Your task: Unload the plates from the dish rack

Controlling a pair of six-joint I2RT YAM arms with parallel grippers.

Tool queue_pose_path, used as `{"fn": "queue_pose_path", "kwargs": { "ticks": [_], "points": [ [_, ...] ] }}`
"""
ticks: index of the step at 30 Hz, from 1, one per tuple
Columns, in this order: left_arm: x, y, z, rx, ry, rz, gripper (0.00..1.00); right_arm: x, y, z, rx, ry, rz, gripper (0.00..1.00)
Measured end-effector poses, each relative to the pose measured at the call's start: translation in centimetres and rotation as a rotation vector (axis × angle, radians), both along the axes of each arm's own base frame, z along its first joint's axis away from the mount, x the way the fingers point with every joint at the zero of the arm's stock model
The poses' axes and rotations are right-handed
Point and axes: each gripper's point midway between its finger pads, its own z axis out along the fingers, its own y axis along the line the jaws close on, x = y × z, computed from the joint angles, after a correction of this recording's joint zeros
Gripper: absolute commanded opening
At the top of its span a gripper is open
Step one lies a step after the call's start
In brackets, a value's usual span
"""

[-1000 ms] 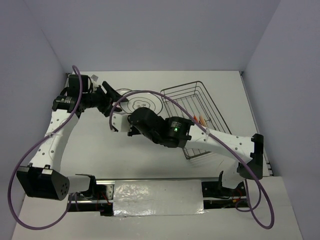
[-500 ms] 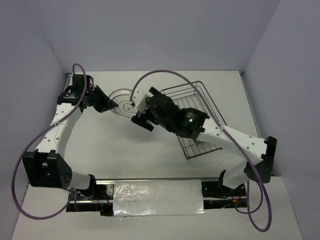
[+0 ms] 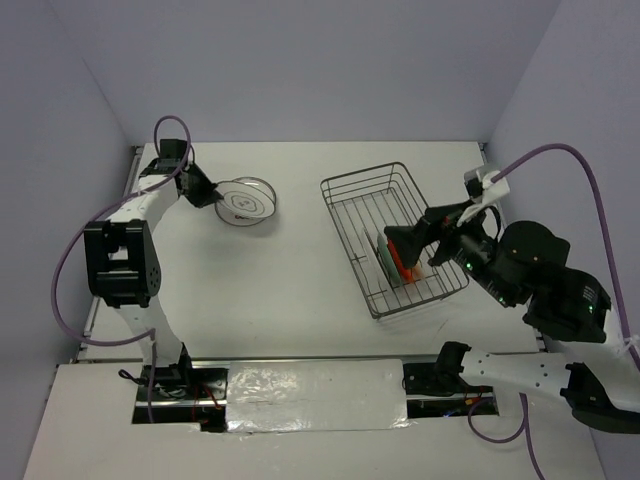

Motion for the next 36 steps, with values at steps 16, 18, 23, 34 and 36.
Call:
{"fn": "queue_pose_path", "kwargs": {
  "ticks": [16, 18, 23, 34, 36],
  "points": [
    [1.3, 0.8, -5.6, 0.073, 0.199, -0.006, 1.0, 1.2, 1.8, -13.3, -0.305, 0.479, -0.177, 1.0],
    [0.4, 0.4, -6.8, 0.083, 0.252, -0.025, 1.0, 2.3, 2.5, -15.4, -0.355, 0.543, -0.198, 1.0],
    [-1.7, -0.2, -6.9, 0.111, 0.326, -0.062, 0.99, 4.2, 2.6, -17.7, -0.42, 0.621, -0.23, 0.8],
    [-7.2, 0.6, 8.0, 0.229, 0.002, -0.13, 1.0, 6.9, 2.2, -22.1, -0.531, 0.701, -0.197, 0.58],
    [-9.1, 0.1, 9.6, 0.22, -0.053, -0.164, 1.0, 7.7, 1.9, -22.9, -0.54, 0.711, -0.196, 0.58]
  ]
}}
